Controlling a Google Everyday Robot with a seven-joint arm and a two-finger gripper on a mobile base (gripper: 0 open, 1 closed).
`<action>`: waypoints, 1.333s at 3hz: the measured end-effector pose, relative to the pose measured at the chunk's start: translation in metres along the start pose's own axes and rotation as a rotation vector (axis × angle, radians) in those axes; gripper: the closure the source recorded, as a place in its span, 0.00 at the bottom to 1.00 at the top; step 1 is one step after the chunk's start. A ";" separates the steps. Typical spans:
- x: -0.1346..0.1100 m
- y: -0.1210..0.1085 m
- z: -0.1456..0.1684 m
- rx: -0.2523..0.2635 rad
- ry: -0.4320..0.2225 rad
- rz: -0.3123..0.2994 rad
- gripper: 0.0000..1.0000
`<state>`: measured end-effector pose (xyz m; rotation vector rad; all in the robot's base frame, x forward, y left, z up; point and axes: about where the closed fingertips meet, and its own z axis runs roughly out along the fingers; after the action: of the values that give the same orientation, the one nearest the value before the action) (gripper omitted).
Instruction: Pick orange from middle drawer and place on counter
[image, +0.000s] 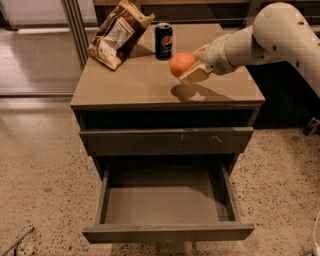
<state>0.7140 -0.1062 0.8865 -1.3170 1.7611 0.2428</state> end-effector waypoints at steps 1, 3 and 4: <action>0.011 -0.006 0.012 -0.011 -0.005 0.047 1.00; 0.024 -0.009 0.027 -0.059 0.032 0.122 1.00; 0.030 -0.007 0.032 -0.088 0.050 0.148 1.00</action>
Offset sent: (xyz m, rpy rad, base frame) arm 0.0241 -0.0092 -0.0291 0.0478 0.1238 -0.0510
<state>0.7365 -0.1094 0.8479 -1.2655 1.9121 0.3772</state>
